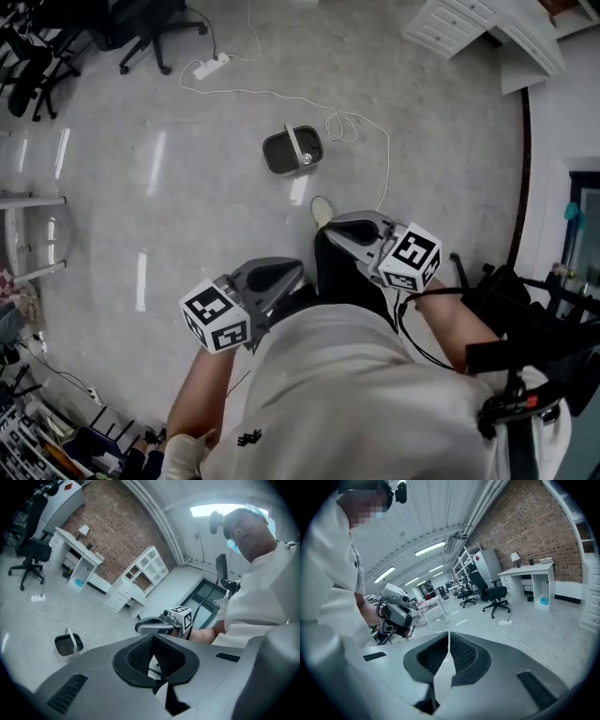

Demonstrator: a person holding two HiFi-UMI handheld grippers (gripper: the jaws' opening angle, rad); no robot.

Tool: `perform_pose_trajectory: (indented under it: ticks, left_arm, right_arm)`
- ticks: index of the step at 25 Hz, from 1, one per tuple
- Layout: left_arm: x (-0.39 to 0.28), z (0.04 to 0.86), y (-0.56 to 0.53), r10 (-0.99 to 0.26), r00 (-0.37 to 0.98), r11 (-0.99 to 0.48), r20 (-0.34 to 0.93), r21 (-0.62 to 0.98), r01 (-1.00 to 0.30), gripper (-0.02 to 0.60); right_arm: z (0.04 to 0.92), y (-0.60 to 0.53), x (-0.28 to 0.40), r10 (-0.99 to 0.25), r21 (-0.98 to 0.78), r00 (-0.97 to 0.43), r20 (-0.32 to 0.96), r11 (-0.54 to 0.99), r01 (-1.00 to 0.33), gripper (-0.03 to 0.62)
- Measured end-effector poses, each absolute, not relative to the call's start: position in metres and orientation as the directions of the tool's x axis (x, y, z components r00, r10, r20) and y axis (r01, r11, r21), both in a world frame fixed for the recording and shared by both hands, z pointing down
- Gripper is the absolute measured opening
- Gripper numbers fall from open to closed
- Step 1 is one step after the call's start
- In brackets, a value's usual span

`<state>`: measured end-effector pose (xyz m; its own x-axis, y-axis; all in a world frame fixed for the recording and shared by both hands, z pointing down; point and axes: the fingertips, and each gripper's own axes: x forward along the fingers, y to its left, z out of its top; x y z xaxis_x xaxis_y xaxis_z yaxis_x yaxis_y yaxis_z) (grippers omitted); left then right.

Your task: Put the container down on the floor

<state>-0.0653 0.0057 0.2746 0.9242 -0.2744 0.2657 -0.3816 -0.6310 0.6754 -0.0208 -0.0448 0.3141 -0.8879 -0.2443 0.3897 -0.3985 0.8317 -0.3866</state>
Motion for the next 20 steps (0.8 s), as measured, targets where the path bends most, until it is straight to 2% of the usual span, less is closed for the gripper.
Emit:
perform_pose_trajectory:
  ticks: [4, 11, 20]
  left_arm:
    - [-0.071, 0.240, 0.022, -0.326, 0.913, -0.684, 0.245, 0.606, -0.407, 0.009]
    - [-0.073, 0.220, 0.052, -0.384, 0.890, -0.683, 0.248, 0.572, -0.454, 0.009]
    - [-0.083, 0.209, 0.092, -0.418, 0.883, -0.693, 0.213, 0.554, -0.461, 0.009]
  right_arm:
    - [0.277, -0.017, -0.036, -0.238, -0.371, -0.904, 0.354, 0.852, -0.370, 0.023]
    - [0.243, 0.019, -0.041, -0.245, -0.400, -0.926, 0.286, 0.848, -0.348, 0.023]
    - [0.232, 0.066, -0.054, -0.238, -0.337, -0.922, 0.306, 0.879, -0.339, 0.023]
